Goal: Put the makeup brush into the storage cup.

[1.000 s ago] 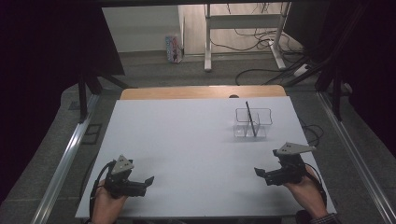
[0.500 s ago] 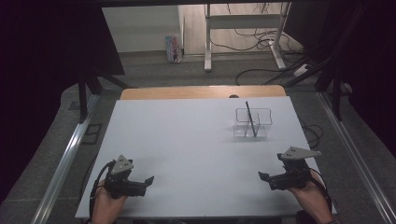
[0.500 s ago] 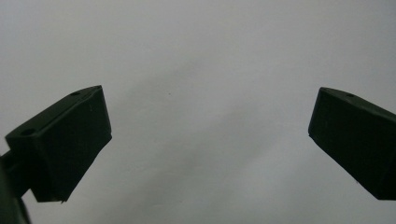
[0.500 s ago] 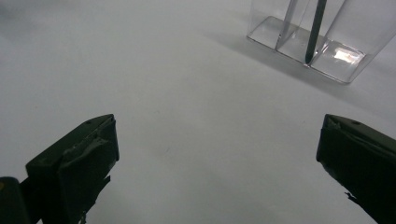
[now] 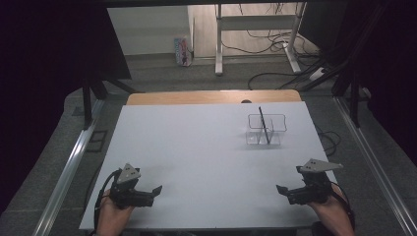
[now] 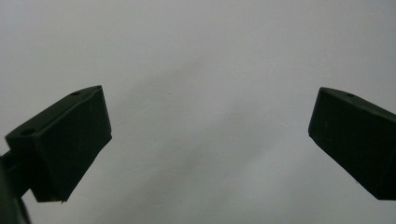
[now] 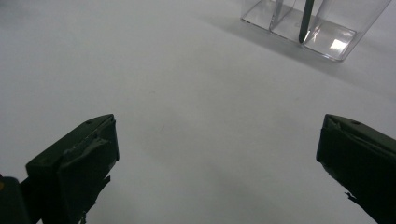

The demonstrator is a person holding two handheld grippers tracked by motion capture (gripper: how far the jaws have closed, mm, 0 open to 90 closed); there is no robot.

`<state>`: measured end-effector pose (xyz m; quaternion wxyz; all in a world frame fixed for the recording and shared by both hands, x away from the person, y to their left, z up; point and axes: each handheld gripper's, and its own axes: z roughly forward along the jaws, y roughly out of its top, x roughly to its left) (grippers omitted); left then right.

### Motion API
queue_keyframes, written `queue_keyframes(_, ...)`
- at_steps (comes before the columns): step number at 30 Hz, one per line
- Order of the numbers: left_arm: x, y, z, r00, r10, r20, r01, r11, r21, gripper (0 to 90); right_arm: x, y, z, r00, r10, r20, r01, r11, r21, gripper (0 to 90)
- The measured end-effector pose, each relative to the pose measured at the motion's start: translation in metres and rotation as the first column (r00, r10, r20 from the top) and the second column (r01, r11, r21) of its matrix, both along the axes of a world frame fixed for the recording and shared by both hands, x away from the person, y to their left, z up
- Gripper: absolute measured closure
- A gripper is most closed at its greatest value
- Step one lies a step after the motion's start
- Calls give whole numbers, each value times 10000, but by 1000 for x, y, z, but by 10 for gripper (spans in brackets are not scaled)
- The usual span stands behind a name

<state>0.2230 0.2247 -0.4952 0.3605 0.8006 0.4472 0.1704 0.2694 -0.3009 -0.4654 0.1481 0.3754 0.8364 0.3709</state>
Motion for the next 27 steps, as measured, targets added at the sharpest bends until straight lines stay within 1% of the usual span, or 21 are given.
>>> queue_keyframes(8, 0, 0, 0, 10000, -4, -9, 4, 10000, 18, 0, -5, -4, -3, 9999, -34, -119, 32, 9998, -194, 0)
queue_keyframes(15, 0, 0, 0, 10000, -21, -21, 21, 10000, 29, 0, -6, -6, -3, 9999, -83, -65, 82, 9999, -61, 0)
queue_keyframes(21, 0, 0, 0, 10000, -21, -40, 21, 10000, 56, 0, -5, -6, -4, 9996, -113, -242, 112, 9999, -46, 0)
queue_keyframes(27, 1, -1, 0, 10000, -5, -6, 5, 10000, 41, 0, -4, -5, -5, 9994, -74, -325, 66, 9997, -246, 0)
